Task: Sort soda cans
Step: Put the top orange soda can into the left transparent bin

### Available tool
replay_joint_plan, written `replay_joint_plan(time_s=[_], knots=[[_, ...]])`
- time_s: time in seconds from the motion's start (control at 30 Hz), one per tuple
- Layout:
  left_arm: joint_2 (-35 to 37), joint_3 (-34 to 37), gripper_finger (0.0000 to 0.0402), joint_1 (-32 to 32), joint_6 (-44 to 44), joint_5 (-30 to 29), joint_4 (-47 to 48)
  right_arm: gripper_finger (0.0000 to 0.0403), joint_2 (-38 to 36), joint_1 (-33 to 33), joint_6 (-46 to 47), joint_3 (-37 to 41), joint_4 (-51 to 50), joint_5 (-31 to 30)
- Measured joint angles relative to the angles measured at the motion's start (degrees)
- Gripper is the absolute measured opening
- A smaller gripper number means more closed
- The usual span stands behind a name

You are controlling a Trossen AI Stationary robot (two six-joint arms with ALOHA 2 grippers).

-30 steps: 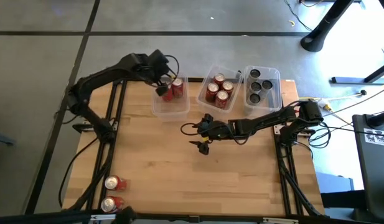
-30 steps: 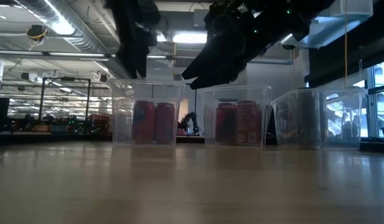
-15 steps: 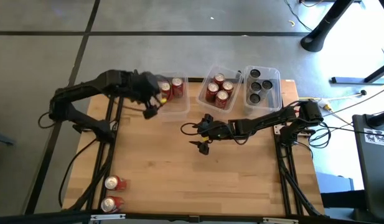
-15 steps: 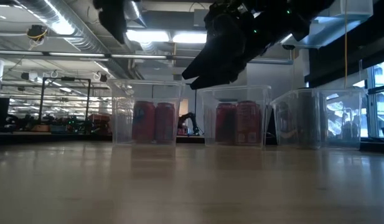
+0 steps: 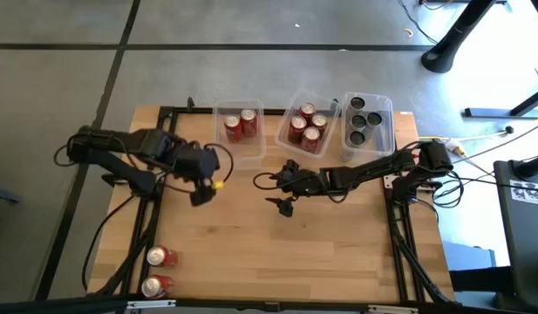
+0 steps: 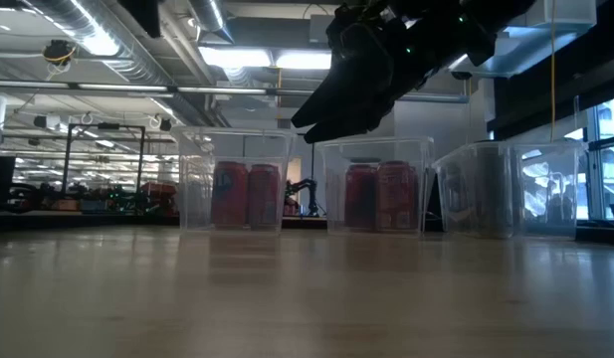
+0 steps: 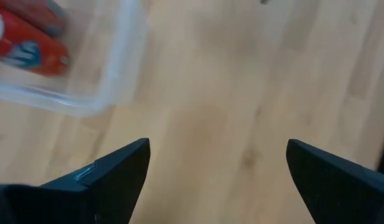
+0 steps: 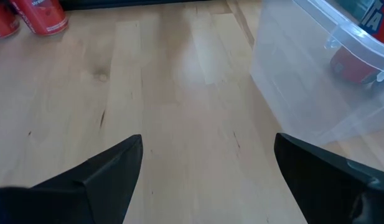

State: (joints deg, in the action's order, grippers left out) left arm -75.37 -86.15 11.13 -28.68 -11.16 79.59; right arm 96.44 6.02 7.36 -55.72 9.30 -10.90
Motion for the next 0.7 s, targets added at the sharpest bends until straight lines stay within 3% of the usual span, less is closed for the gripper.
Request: replay_joint_plan(time_s=[0.47,0.7], knots=[[-3.1,0.0,0.0363,21.1,-18.1,-7.1,0.9,0.036,0.0,1.0,-1.8,0.0,0.4,0.5],[-6.2,0.0,0.0363,30.1,-33.8,-6.4,2.9,0.036,0.0,3.3,-1.6,0.0,3.0,1.0]])
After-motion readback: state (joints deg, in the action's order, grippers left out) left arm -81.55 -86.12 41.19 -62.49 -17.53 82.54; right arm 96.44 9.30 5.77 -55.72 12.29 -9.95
